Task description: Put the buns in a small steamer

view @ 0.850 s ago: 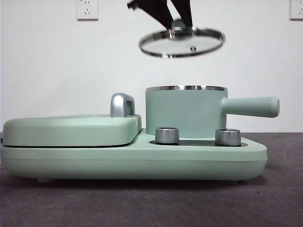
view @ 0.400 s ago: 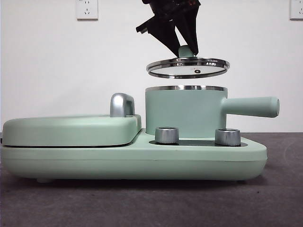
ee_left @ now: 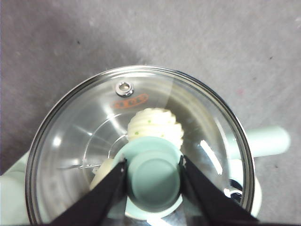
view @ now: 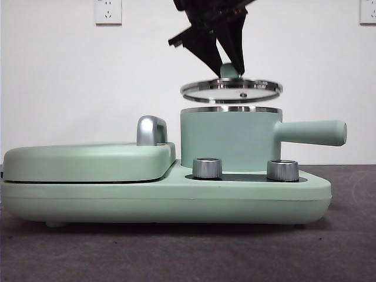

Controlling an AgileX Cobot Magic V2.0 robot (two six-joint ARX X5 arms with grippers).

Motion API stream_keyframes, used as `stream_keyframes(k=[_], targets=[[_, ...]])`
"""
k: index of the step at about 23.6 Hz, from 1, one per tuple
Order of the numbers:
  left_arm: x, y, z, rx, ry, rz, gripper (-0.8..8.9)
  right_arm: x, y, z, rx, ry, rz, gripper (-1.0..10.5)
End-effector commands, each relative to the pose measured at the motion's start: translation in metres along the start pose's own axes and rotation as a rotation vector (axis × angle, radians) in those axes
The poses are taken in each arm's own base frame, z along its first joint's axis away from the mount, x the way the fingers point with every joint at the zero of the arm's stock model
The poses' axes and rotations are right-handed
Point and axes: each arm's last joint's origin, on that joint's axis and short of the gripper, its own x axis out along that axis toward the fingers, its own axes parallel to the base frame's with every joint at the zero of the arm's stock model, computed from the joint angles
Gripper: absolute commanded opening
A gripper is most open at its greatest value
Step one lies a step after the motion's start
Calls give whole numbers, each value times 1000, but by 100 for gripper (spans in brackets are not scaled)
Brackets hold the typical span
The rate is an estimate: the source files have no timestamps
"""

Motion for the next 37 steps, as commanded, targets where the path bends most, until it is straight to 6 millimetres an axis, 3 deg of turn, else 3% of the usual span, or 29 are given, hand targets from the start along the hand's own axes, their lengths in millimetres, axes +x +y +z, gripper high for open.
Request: stream_keyframes(k=[1,16,17,21,25,29,37], targets=[[14,-1,3,16,2,-5,17,-1,0,2,13,-14,7,338],[20,2,0,43,43,19,34,-1,0,2,27,-14,6,338],[20,2,-1,33,52,19,67,-1,0,2,27,-14,6,338],[20,2,0,-3,39,21,358,-1,0,2,27,-14,6,338],[16,2,-3,-56,63,21,412,-1,0,2,27,-14,6,338],[-9,-2,-12,-107,126,20,410,-1,0,2,27,-14,6,338],[-109,-24,-25,-89,-30,-34,407,-1,0,2,43,-14,8,338]])
